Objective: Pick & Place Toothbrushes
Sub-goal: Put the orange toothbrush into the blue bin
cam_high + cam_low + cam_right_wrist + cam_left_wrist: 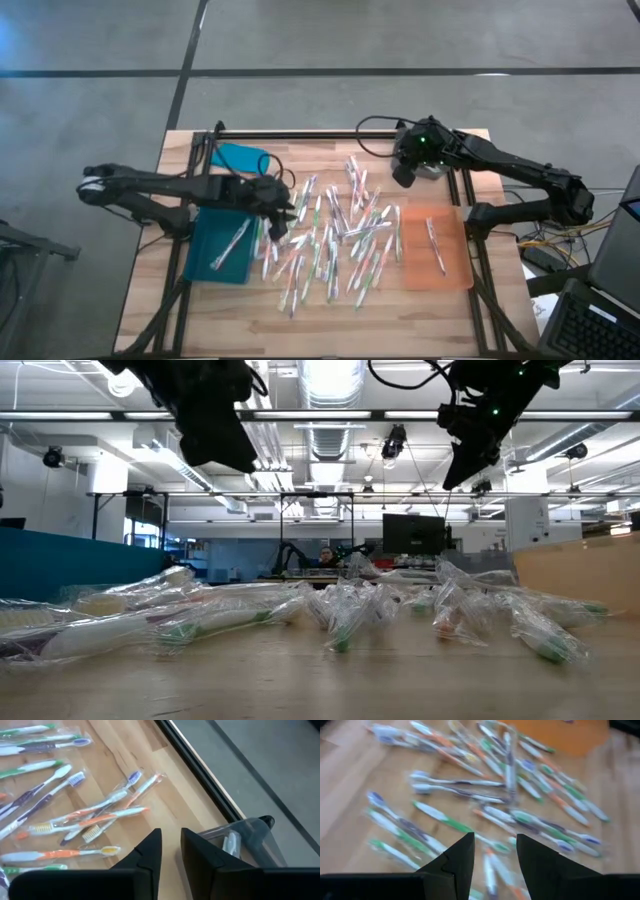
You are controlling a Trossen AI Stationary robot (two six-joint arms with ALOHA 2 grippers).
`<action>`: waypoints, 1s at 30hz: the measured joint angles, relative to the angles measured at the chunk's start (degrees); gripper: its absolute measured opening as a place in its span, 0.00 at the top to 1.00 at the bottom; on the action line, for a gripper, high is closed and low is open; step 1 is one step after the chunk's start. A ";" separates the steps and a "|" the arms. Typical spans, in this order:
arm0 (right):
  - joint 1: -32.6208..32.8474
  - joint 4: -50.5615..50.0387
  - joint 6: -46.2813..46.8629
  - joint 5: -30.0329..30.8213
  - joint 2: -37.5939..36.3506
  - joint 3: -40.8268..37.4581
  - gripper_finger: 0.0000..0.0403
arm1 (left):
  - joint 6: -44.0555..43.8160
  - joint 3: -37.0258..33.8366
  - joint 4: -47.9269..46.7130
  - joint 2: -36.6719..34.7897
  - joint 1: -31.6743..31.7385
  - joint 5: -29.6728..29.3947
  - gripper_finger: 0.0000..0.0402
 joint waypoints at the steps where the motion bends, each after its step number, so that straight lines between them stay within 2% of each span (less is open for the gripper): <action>1: 0.00 0.01 0.00 0.05 0.00 0.00 0.84 | -1.40 0.00 -0.04 0.00 -0.94 -0.02 0.62; 7: 0.01 3.59 0.66 0.33 -0.02 -1.17 0.84 | -8.32 0.13 -2.33 0.36 -5.31 -0.11 0.62; 15: 0.02 9.59 0.46 0.30 -0.02 -4.19 0.78 | -21.97 0.35 -9.54 1.29 -7.46 -2.85 0.63; 23: 0.16 18.35 4.64 0.24 0.00 -10.28 0.72 | -30.18 1.07 -11.09 6.19 -8.20 -2.03 0.68; 30: 0.87 27.36 5.18 0.07 0.00 -16.14 0.68 | -34.91 6.88 -20.56 12.63 -8.19 -0.77 0.70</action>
